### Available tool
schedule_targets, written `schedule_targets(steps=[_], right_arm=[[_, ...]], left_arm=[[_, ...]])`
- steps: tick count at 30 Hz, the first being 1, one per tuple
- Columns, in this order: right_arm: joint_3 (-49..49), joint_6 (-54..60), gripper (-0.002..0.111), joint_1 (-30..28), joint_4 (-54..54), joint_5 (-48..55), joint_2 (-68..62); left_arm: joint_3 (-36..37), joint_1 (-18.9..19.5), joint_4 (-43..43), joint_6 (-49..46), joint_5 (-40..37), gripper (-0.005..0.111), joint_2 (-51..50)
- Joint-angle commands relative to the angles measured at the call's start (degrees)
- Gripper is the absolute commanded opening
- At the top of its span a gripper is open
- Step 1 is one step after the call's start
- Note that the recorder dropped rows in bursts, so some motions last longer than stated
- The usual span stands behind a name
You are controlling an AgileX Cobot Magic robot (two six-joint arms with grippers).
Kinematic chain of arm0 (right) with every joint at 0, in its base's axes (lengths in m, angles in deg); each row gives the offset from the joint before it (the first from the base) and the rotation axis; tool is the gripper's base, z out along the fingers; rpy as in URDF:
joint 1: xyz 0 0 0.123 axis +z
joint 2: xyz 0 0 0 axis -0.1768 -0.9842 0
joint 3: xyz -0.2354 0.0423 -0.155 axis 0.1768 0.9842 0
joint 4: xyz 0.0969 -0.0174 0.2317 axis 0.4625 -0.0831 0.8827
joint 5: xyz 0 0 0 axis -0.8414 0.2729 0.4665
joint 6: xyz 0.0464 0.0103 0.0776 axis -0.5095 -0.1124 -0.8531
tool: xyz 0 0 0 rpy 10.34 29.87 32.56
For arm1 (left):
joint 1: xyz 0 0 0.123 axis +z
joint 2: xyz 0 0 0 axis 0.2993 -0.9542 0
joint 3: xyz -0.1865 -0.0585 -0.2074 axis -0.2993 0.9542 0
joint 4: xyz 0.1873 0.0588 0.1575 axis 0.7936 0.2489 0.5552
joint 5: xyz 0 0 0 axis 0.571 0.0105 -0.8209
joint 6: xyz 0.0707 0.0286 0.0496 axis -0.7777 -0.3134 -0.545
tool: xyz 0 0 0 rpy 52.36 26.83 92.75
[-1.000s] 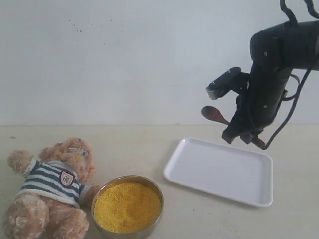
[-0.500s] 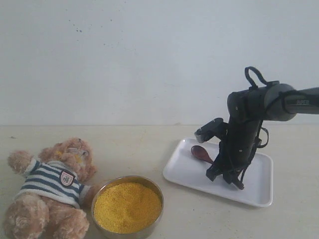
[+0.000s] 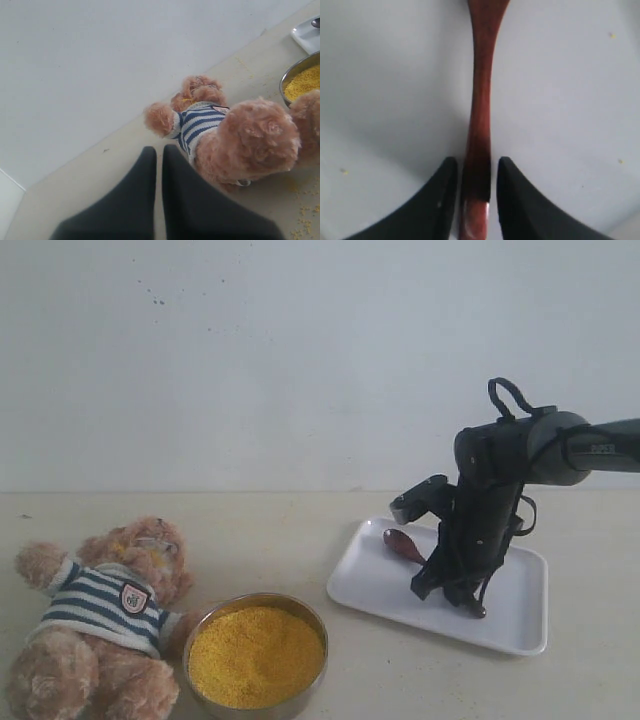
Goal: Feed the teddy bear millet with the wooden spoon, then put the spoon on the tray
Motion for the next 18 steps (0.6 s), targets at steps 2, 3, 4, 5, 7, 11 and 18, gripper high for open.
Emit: schedule_targets(steps=[2, 3, 4, 5, 7, 11, 18], right_arm=[[0.1, -1.3, 0.044, -0.2, -0.1, 1.5, -0.6], [-0.1, -1.7, 0.043, -0.2, -0.1, 2.1, -0.3], [-0.2, -2.4, 0.043, -0.2, -0.1, 3.1, 0.3], [-0.2, -3.0, 0.043, -0.2, -0.1, 3.6, 1.0], [-0.2, -3.6, 0.043, -0.2, -0.1, 5.6, 3.5], [0.0, -6.7, 0.043, -0.2, -0.1, 13.0, 10.9], [29.8, -9.7, 0.000, -0.4, 2.5, -8.5, 33.8]], left_arm=[[0.2, -0.2, 0.0, 0.4, -0.1, 0.004, 0.2], [0.2, -0.2, 0.0, 0.4, -0.1, 0.004, 0.2], [0.2, -0.2, 0.0, 0.4, -0.1, 0.004, 0.2], [0.2, -0.2, 0.0, 0.4, -0.1, 0.004, 0.2], [0.2, -0.2, 0.0, 0.4, -0.1, 0.004, 0.2], [0.2, -0.2, 0.0, 0.4, -0.1, 0.004, 0.2], [0.2, -0.2, 0.0, 0.4, -0.1, 0.004, 0.2]])
